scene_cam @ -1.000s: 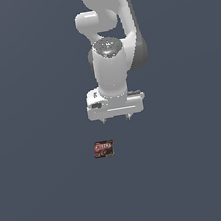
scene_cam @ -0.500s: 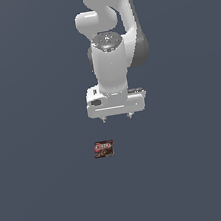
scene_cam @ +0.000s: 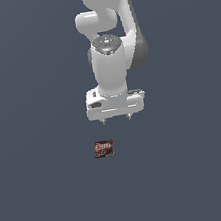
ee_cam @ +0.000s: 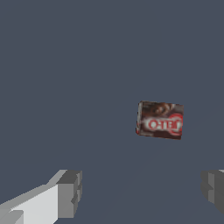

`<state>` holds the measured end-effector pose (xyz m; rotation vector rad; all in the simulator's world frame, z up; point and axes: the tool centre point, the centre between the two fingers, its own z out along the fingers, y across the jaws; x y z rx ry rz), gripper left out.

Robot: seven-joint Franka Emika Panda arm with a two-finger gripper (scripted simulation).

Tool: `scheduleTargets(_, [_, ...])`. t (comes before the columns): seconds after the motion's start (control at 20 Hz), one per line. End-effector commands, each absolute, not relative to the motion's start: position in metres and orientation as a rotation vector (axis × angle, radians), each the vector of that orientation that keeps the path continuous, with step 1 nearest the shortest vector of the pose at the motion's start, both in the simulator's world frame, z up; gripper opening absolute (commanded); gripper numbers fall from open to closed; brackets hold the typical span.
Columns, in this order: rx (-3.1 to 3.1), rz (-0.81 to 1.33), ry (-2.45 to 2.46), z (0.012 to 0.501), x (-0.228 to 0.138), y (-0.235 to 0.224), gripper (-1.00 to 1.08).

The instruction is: Pick up the object and move it to a goal position.

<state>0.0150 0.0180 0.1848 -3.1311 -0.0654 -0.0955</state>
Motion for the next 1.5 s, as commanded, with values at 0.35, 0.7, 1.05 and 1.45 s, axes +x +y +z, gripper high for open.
scheduleTargets(0.35, [-3.128,-0.08,-0.334,0.171,0.022,0.01,1.0])
scheduleTargets(0.7, [-3.094,-0.062,-0.621,0.157,0.028,0.001,1.0])
scheduleTargets(1.05, [-3.029,-0.044,-0.905,0.142,0.035,-0.009,1.0])
scheduleTargets(1.45, [-2.919,-0.025,-1.217,0.124,0.041,-0.02,1.0])
